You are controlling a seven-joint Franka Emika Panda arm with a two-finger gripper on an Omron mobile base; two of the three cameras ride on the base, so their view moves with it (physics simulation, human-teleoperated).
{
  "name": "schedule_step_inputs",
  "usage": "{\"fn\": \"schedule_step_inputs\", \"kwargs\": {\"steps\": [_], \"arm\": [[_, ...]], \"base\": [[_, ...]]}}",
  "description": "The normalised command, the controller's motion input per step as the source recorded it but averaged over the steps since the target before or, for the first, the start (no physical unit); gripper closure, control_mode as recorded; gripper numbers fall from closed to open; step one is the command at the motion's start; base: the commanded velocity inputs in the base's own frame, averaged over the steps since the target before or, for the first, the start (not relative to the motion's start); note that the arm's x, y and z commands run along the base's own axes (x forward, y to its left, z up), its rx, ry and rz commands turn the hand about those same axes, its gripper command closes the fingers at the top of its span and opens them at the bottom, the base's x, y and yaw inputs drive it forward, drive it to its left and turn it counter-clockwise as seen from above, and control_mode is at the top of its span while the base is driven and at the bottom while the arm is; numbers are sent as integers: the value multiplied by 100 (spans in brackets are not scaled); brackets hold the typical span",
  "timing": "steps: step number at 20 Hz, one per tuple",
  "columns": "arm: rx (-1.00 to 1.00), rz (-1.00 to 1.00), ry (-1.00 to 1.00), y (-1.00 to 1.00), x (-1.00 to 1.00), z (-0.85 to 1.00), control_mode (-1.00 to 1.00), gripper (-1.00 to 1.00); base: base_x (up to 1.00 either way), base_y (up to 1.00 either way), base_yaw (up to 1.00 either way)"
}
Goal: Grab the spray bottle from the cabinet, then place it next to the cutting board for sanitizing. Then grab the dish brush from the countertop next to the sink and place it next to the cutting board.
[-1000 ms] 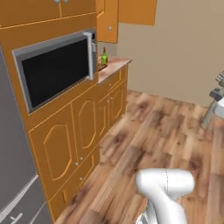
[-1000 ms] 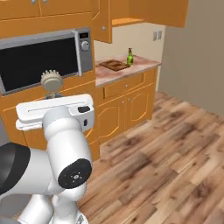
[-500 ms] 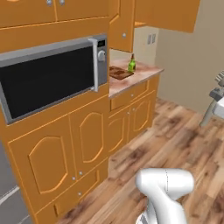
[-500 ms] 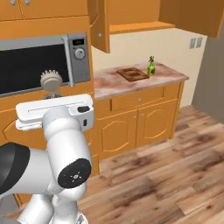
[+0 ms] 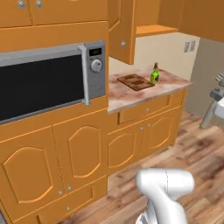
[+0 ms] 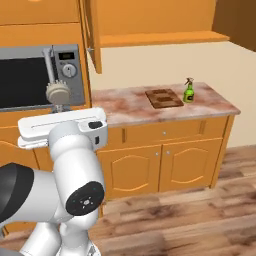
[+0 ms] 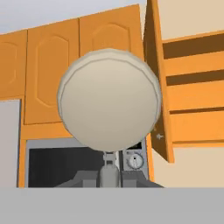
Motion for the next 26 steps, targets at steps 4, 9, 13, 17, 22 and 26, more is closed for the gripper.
{"fn": "schedule_step_inputs", "kwargs": {"steps": [4, 9, 13, 17, 22, 26], "arm": [[0, 0, 0, 0, 0, 0, 100, 100], [0, 0, 0, 0, 0, 0, 100, 100], [0, 0, 0, 0, 0, 0, 100, 100], [0, 0, 0, 0, 0, 0, 100, 100], [0, 0, 0, 0, 0, 0, 100, 100], [0, 0, 0, 0, 0, 0, 100, 100]], "base": [[87, -98, 54], [78, -99, 51], [41, -100, 45], [65, -92, 48], [68, -31, 15], [51, 0, -3]]}}
